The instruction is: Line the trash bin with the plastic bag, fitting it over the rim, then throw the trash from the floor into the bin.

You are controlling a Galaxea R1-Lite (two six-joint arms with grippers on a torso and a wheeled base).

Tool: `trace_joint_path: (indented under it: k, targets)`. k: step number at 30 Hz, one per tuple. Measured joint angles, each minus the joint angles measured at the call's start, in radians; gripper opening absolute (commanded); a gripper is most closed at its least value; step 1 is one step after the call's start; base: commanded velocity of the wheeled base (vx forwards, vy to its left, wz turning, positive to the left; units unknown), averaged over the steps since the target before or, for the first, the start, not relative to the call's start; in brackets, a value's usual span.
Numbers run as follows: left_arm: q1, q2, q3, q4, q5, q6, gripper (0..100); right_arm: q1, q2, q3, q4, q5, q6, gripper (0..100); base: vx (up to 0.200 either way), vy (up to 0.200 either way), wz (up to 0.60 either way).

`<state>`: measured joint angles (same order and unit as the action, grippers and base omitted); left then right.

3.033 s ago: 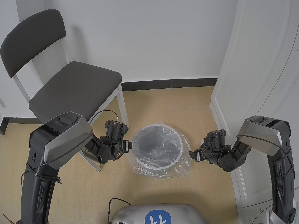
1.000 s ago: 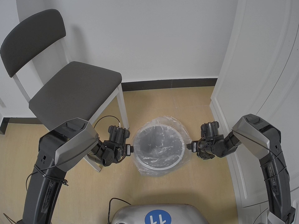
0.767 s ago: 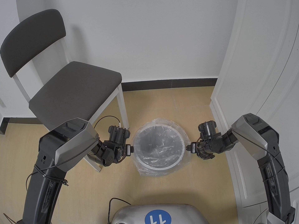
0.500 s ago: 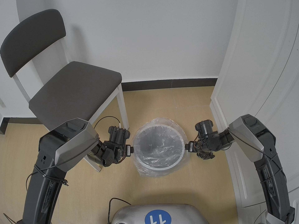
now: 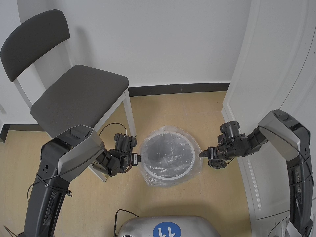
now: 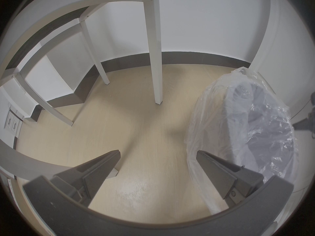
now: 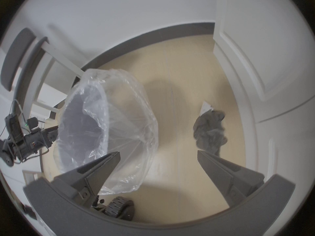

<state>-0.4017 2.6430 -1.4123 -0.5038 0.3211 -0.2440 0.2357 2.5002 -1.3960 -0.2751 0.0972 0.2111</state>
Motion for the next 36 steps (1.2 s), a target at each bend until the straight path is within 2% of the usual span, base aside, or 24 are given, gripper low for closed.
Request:
trace_joint_path:
  k: [2,6,11,17,20,27,32,36]
  targets:
    - [0.001,0.000,0.000,0.000,0.000,0.000,100,-0.019,-0.017,0.020,-0.044,0.007,-0.026,100,0.000,0.000,0.00]
    - [0.001,0.000,0.000,-0.001,0.000,0.000,100,-0.039,-0.008,0.027,-0.161,0.010,-0.024,100,0.000,0.000,0.00]
    - [0.001,0.000,0.000,-0.003,0.001,0.000,100,-0.036,0.058,-0.031,-0.270,-0.038,0.063,100,0.000,0.000,0.00]
    - [0.000,0.000,-0.001,-0.003,0.001,0.000,100,-0.003,0.149,-0.138,-0.296,-0.106,0.116,100,0.000,0.000,0.00]
    - [0.000,0.000,-0.001,-0.003,0.001,-0.001,100,0.021,0.192,-0.170,-0.297,-0.126,0.123,100,0.000,0.000,0.00]
    - [-0.002,0.000,-0.001,-0.004,0.001,-0.001,100,0.033,0.256,-0.245,-0.259,-0.128,0.132,100,0.000,0.000,0.00]
    - [-0.002,0.000,-0.001,-0.004,0.002,-0.002,100,0.036,0.292,-0.327,-0.116,-0.133,0.164,100,0.000,0.000,0.00]
    - [-0.002,0.000,0.000,-0.004,0.002,-0.002,100,0.044,0.319,-0.415,-0.038,-0.172,0.195,100,0.000,0.000,0.00]
